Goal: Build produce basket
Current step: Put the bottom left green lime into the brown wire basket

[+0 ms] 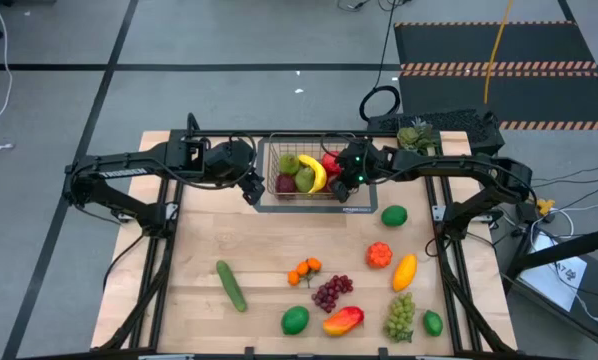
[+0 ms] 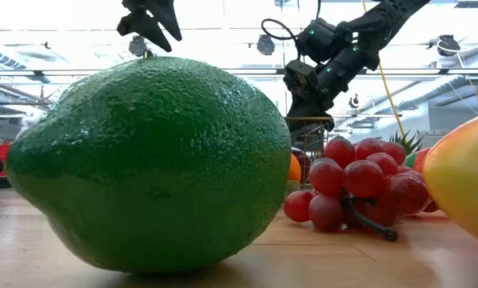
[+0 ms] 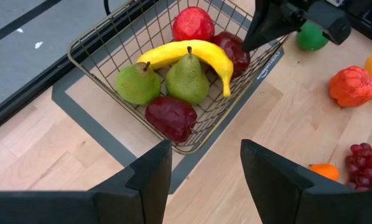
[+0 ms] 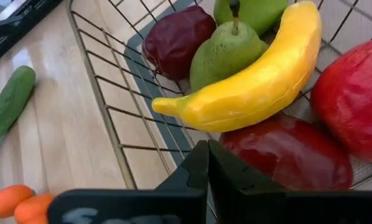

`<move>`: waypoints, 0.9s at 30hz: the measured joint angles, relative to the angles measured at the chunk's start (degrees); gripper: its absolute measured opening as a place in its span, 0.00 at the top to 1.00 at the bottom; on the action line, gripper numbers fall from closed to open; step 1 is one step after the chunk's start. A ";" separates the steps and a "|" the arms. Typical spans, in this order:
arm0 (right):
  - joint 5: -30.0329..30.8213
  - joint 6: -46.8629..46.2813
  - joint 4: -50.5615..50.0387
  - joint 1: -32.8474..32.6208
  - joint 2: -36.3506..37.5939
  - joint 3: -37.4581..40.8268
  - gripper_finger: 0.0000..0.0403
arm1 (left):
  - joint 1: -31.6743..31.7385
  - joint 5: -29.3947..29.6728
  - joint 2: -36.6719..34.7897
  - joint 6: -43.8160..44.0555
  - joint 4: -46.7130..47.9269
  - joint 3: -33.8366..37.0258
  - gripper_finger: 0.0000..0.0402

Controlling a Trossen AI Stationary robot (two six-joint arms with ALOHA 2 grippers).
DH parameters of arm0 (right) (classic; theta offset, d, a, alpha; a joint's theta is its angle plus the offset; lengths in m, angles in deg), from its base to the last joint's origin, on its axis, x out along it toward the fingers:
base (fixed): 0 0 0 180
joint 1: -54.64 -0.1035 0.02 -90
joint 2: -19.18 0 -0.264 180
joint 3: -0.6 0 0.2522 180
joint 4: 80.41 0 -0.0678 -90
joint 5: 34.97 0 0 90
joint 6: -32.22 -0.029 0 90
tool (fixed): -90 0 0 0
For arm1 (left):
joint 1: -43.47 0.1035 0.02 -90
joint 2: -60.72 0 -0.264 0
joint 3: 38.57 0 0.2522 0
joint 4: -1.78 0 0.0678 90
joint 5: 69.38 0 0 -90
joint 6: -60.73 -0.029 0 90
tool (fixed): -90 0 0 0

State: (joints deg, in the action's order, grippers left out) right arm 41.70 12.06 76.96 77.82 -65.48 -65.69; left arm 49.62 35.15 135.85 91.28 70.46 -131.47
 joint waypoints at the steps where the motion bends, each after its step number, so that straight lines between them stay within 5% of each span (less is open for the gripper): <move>1: 0.00 0.08 -0.12 0.04 0.43 0.00 1.00 | 0.00 0.00 0.00 0.02 0.02 0.00 0.52; 16: -0.02 -2.01 -5.76 0.41 14.04 0.00 1.00 | 0.00 0.04 0.00 -4.42 0.07 0.00 0.52; 27: -0.06 -26.40 -16.52 -8.62 25.85 0.00 1.00 | -1.27 -2.97 0.00 -3.90 3.92 0.00 0.52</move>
State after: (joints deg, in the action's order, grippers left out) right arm 41.65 -14.34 60.45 69.20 -39.63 -65.69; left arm 48.35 32.17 135.85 87.38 74.38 -131.47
